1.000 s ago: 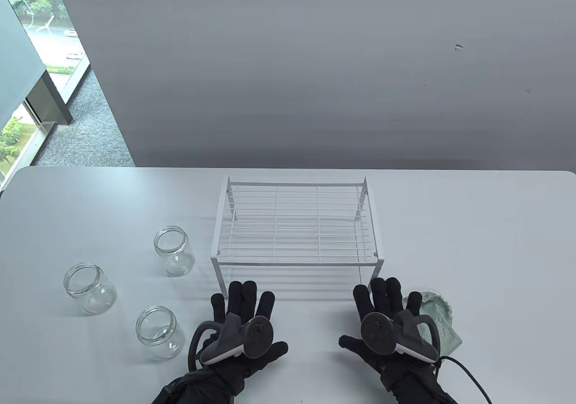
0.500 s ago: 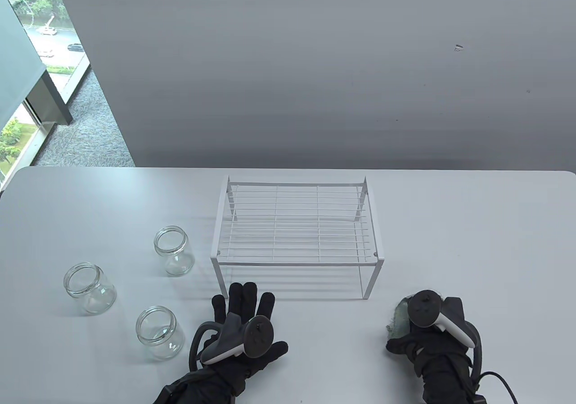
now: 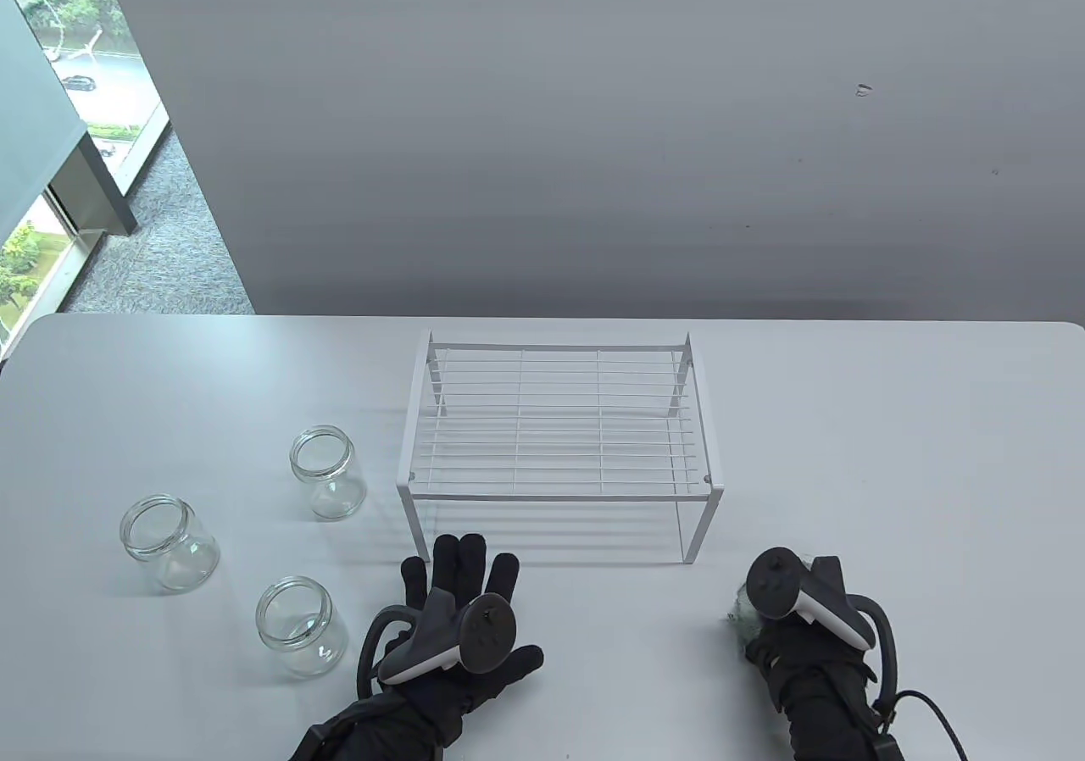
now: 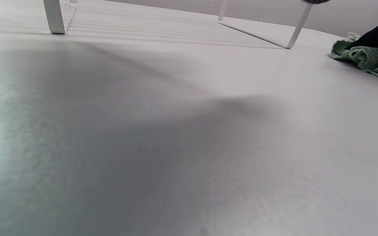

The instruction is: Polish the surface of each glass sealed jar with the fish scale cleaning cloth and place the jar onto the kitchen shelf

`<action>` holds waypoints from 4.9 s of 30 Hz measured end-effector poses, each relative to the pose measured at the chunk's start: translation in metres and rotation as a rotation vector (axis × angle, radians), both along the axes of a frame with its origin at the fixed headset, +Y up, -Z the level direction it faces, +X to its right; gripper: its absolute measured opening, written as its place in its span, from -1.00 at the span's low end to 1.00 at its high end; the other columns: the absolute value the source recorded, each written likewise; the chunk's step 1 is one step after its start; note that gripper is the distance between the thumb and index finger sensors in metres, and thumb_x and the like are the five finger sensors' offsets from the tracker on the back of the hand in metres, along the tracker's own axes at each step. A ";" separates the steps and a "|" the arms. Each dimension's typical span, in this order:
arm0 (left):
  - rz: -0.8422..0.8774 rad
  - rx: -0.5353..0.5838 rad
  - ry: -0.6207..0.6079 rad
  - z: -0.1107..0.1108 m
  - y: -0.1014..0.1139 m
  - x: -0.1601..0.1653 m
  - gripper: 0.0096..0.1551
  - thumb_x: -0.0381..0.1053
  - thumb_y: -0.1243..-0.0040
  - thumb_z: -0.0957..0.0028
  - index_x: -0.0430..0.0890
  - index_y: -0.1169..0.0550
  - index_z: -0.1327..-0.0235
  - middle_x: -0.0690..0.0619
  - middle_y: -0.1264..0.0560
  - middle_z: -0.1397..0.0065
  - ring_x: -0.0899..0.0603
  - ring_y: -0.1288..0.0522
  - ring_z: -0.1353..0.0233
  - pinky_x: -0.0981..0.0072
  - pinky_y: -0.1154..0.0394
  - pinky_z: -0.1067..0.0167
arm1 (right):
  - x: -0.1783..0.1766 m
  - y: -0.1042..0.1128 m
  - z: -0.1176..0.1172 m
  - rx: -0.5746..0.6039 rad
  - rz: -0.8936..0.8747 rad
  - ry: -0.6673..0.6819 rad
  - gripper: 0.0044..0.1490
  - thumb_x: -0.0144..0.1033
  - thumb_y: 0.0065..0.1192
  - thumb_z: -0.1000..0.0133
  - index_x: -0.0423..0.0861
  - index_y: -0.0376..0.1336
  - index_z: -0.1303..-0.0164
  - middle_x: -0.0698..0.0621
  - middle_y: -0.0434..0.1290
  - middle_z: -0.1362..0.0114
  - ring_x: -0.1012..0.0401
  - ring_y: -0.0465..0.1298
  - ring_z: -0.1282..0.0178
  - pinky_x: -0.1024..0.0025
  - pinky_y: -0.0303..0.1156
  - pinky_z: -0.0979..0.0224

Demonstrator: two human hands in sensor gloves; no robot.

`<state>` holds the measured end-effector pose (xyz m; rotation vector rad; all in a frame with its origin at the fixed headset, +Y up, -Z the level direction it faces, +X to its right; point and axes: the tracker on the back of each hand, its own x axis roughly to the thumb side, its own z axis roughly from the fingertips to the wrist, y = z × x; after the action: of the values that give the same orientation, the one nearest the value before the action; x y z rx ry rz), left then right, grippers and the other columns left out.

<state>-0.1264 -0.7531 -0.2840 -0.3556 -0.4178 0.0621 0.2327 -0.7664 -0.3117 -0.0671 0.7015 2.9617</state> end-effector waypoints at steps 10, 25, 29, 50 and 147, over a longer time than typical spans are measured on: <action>0.003 -0.023 -0.018 0.000 0.000 0.001 0.24 0.54 0.12 -0.03 -0.06 0.43 -0.48 -0.33 0.58 -0.55 -0.51 0.61 -0.51 -0.49 0.55 -0.24 | -0.023 0.011 0.002 0.131 0.023 0.096 -0.45 -0.49 0.32 -0.04 -0.36 0.34 -0.23 -0.37 0.50 -0.11 -0.23 0.59 0.06 -0.09 0.45 -0.01; 0.015 -0.020 -0.021 0.004 0.008 0.001 0.23 0.53 0.11 -0.03 -0.06 0.41 -0.49 -0.33 0.57 -0.56 -0.51 0.59 -0.52 -0.49 0.54 -0.24 | -0.026 -0.002 0.011 0.185 -0.985 -0.112 -0.47 -0.53 0.30 -0.02 -0.42 0.35 -0.17 -0.40 0.54 -0.02 -0.12 0.68 0.22 0.02 0.54 0.14; 0.015 0.026 0.017 0.007 0.021 -0.004 0.22 0.51 0.09 -0.04 -0.07 0.38 -0.51 -0.35 0.51 -0.58 -0.53 0.54 -0.54 -0.49 0.51 -0.26 | -0.024 -0.007 0.012 0.208 -1.143 -0.205 -0.48 -0.53 0.29 -0.02 -0.42 0.35 -0.16 -0.39 0.54 -0.01 -0.09 0.69 0.25 0.05 0.55 0.16; 0.250 0.391 0.546 0.014 0.103 -0.129 -0.35 0.11 -0.25 -0.07 -0.22 -0.46 -0.32 -0.19 -0.56 -0.22 -0.37 -0.57 -0.15 -0.46 0.05 -0.41 | -0.025 -0.011 0.017 0.292 -1.492 -0.355 -0.47 -0.50 0.25 -0.06 -0.39 0.31 -0.20 -0.36 0.52 -0.05 -0.06 0.69 0.20 0.09 0.56 0.13; 1.421 -0.499 0.389 -0.022 -0.014 -0.026 -0.49 -0.01 -0.04 -0.20 -0.02 -0.34 -0.42 0.01 -0.64 -0.28 0.00 -0.75 -0.17 -0.20 -0.07 -0.46 | -0.059 0.052 0.031 0.849 -1.230 0.092 -0.45 -0.50 0.23 -0.06 -0.41 0.31 -0.23 -0.41 0.50 -0.13 -0.18 0.65 0.04 -0.10 0.46 -0.03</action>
<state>-0.1527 -0.7669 -0.3063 -0.4615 -0.1892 1.6185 0.1741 -0.7148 -0.2803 0.4026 -0.4490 1.8124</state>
